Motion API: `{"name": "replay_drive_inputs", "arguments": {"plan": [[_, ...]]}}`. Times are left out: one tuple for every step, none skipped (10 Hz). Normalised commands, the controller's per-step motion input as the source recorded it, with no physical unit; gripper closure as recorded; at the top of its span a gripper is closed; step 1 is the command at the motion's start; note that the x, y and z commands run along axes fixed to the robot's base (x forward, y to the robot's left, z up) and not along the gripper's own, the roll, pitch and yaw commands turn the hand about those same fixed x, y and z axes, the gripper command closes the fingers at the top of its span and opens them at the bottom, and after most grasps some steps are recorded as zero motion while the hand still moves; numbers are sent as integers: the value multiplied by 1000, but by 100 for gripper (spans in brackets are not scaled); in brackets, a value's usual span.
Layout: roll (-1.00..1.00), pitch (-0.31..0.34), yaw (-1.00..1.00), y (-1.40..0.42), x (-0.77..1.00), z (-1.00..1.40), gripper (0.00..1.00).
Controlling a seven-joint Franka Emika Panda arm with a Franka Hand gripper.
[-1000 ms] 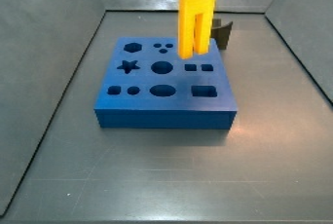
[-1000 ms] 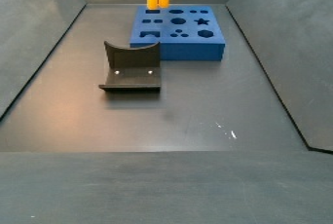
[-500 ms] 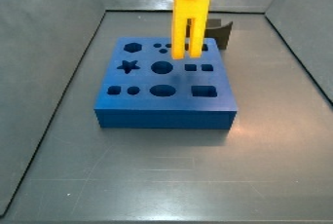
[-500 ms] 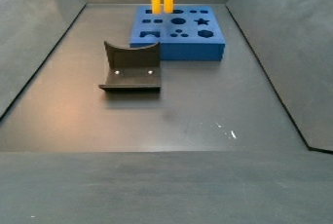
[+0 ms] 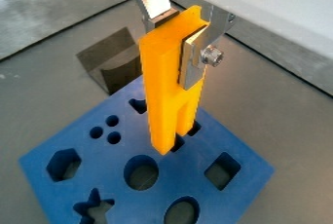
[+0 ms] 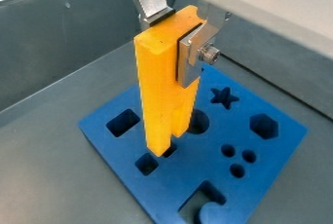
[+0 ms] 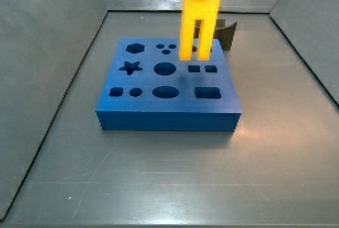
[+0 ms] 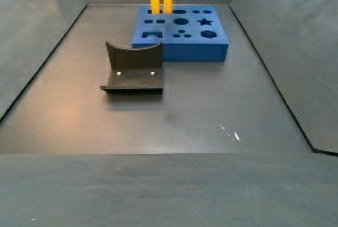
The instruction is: Insert the double-square object.
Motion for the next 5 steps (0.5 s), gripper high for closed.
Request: {"name": "replay_drive_inputs", "arguments": {"plan": [[110,14,-166,0,429,-63,100],[221,6,-177,0,549,-166,100],[256,10,-194,-31,583,-186,100],[173,19,-249,-49,406,-177,100],[3,0,-154,-14,117,-106,100]]}}
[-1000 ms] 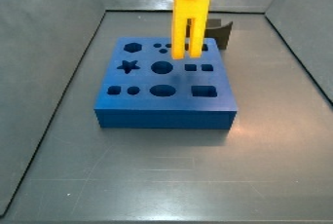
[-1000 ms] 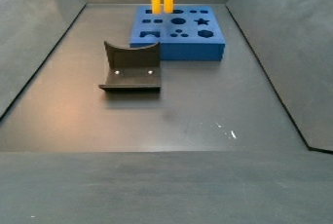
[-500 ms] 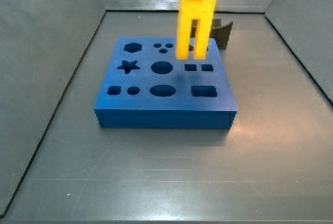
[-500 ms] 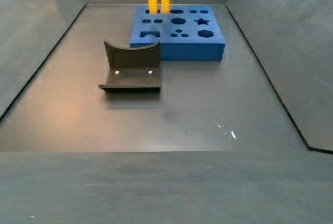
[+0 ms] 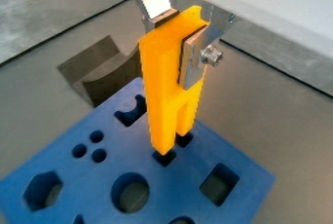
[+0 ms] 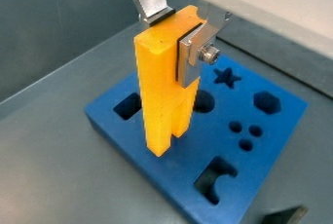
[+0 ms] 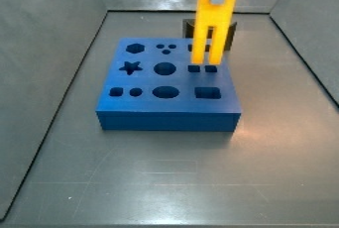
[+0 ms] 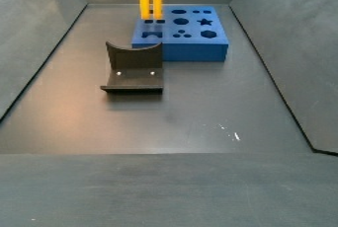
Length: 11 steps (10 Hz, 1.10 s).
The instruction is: Insert the double-square object.
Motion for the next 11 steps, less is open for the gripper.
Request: {"name": "replay_drive_inputs", "arguments": {"plan": [[-79,0,0,0,0,0,100],[-146,0,0,0,-11,0,100],[-170,-34,0,0,-123,0,100],[-163,-64,71,0,-183,0,100],[-156,-66,106,0,-111,0,100],[-141,-59,126,0,-40,0,100],[-139,-64,151,0,-11,-20,100],[-64,-76,146,0,0,-123,100],[0,-57,60,0,0,-166,100],[10,-47,0,0,-80,-177,100],[21,-49,0,0,-109,-191,100]]}}
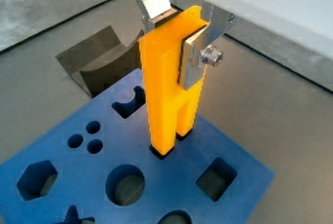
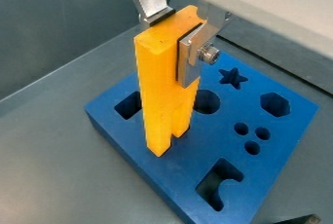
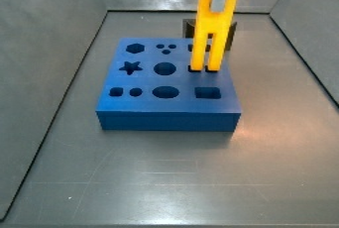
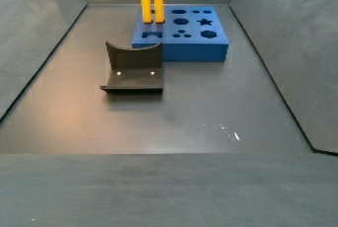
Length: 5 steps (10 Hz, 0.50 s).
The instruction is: Insert the double-square object.
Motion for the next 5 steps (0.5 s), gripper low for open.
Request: {"name": "replay_drive_inputs", "arguments": {"plan": [[20,-36,0,0,-157,-154,100],[0,-43,-6,0,-197,-134,100],[0,-17,0,-34,0,-200,100],[79,0,0,-43,220,-354,100],[171,49,-57,-49,380,-514,100]]}}
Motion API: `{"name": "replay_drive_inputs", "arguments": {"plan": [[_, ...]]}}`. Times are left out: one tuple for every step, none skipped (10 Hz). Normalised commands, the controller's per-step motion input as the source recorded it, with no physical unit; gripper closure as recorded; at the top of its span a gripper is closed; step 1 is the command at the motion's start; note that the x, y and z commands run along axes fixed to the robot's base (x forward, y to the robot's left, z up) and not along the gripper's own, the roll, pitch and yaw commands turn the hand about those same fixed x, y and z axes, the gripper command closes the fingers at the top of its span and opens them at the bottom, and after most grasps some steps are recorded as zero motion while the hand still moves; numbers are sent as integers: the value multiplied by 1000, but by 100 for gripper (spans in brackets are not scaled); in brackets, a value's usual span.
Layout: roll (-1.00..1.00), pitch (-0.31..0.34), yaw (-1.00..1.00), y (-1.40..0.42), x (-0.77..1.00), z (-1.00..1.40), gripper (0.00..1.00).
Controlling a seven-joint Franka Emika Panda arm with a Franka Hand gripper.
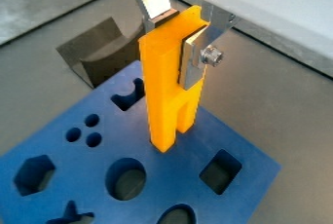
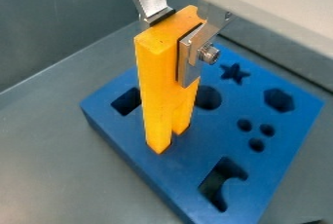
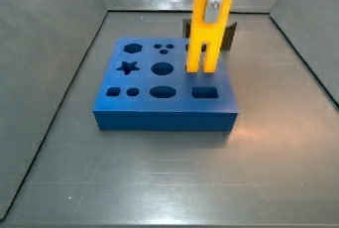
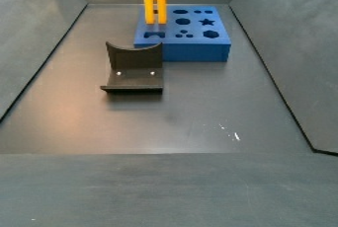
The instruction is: Insert the double-square object.
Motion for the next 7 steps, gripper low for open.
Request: {"name": "replay_drive_inputs", "arguments": {"plan": [[201,79,-174,-60,491,-586,100],[213,44,-146,0,274,-591,100],[253,43,-43,0,49,-451,100],[249,0,-14,0,0,-423,100],[160,0,-31,0,0,-423,100],[0,0,0,0,0,-31,100],[0,0,0,0,0,0,100]]}}
